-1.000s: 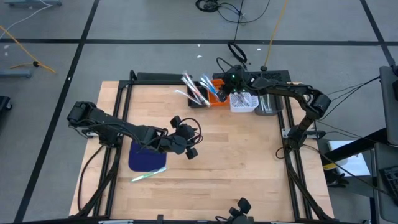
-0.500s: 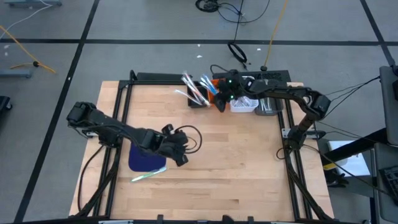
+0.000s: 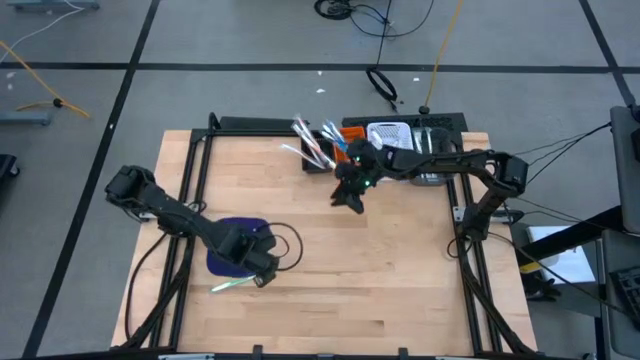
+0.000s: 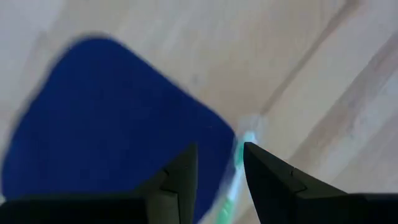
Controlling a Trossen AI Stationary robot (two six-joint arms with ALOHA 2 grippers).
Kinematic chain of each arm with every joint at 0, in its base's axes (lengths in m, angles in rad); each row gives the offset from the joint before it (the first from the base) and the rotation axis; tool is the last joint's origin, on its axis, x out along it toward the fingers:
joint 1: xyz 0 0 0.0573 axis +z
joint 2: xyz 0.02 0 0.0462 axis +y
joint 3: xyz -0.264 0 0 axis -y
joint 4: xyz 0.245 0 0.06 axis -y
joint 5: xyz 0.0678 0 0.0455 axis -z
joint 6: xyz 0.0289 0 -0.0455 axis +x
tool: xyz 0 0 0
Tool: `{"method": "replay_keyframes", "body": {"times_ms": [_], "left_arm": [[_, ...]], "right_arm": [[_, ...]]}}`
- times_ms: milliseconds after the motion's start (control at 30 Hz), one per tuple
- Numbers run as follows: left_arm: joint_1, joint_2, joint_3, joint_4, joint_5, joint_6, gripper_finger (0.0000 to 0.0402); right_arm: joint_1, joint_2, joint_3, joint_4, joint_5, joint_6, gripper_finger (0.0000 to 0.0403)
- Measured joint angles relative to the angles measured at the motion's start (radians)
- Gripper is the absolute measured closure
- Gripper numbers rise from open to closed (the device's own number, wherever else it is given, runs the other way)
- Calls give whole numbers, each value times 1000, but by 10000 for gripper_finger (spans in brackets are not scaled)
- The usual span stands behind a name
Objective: Pick & Place Toothbrushes
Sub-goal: Put the green toothbrush into the gray bin
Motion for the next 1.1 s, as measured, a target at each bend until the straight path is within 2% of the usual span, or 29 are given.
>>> {"method": "replay_keyframes", "body": {"times_ms": [100,267,433,567,767,1100], "left_arm": [[-33,0,-23,6,33,-70,270],[-85,0,-49,17,33,-150,270],[-125,0,-94,132,41,-155,270],[-146,0,-129,201,42,-162,270],[-152,0,-163,203,60,-208,270],[-152,2,-208,306,77,-213,270]], "right_arm": [[41,0,0,-47,1,-26,271],[106,0,-8,-127,12,-51,276],[165,0,-58,-134,13,-45,277],[198,0,-99,-124,15,-40,277],[236,0,-139,-52,16,-2,277],[245,0,-155,-2,16,4,277]]}}
